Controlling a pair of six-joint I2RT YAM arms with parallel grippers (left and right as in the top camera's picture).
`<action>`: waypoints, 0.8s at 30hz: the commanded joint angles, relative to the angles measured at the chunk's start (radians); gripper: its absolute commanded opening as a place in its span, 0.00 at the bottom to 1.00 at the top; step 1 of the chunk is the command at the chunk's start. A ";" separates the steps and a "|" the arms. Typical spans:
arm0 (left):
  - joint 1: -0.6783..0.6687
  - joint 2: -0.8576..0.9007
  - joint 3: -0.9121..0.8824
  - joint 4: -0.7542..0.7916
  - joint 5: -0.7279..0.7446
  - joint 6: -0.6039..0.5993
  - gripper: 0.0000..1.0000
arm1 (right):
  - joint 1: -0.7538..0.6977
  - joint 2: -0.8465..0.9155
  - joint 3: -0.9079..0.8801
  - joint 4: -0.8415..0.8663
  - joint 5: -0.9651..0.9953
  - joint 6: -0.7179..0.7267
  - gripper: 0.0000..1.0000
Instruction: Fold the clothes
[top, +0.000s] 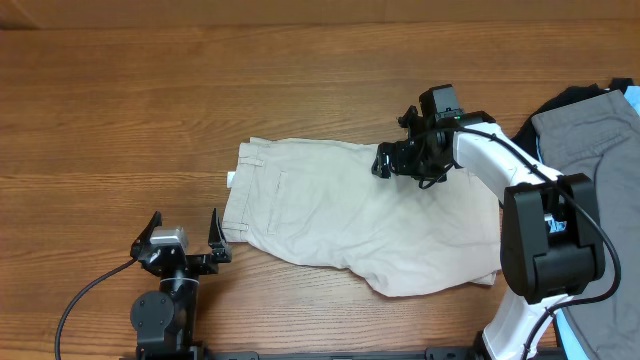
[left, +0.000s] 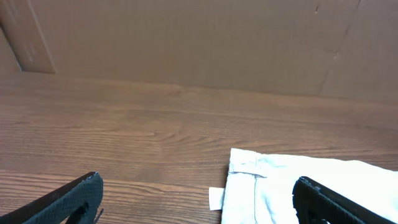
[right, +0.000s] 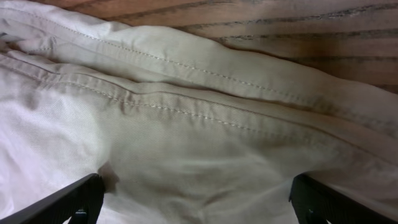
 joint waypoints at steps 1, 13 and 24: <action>0.007 -0.010 -0.005 0.000 -0.006 0.012 1.00 | 0.014 0.038 -0.003 -0.045 0.000 -0.015 1.00; 0.007 -0.010 -0.005 0.000 -0.006 0.012 1.00 | 0.106 -0.002 0.311 -0.578 0.148 0.068 1.00; 0.007 -0.010 -0.005 0.000 -0.006 0.012 1.00 | 0.223 -0.002 0.268 -0.620 0.158 0.174 0.04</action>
